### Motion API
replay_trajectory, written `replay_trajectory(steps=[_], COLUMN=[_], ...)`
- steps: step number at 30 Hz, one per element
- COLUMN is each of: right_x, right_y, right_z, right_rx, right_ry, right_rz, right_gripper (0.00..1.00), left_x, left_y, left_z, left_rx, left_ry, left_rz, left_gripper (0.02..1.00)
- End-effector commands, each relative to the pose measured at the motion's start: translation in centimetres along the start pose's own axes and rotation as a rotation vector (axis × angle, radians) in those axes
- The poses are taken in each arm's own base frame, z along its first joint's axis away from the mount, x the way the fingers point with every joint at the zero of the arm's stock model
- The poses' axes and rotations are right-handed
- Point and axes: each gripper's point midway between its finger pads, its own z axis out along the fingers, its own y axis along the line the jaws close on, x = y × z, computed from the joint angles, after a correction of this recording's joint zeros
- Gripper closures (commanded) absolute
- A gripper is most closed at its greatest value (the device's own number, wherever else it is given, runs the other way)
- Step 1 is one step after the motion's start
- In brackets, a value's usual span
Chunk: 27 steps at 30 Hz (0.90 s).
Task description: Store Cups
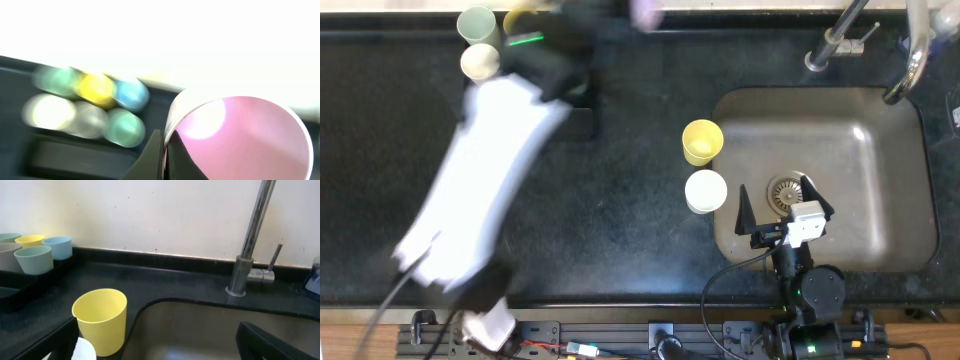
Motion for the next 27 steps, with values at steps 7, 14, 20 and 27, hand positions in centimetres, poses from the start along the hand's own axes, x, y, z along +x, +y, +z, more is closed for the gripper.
replay_trajectory(steps=[7,14,20,27], right_x=[0.4,0.4,0.4,0.4], right_y=[-0.1,-0.1,-0.1,-0.1], right_z=[0.0,0.0,0.0,0.0], right_rx=[0.001,0.001,0.001,0.001], right_ry=[0.000,0.000,0.000,0.000], right_rz=[0.007,0.007,0.007,0.007], right_gripper=[0.003,0.003,0.003,0.005], left_x=[2.1,9.1,12.8,14.3], left_y=[22.5,27.0,27.6,28.2], left_z=[-1.1,6.5,10.1,12.0], left_rx=[-0.322,-0.272,-0.265,-0.274], left_ry=[0.143,0.313,0.425,0.470], left_rz=[-0.088,-0.102,-0.098,-0.100], left_gripper=[0.961,0.985,0.985,0.985])
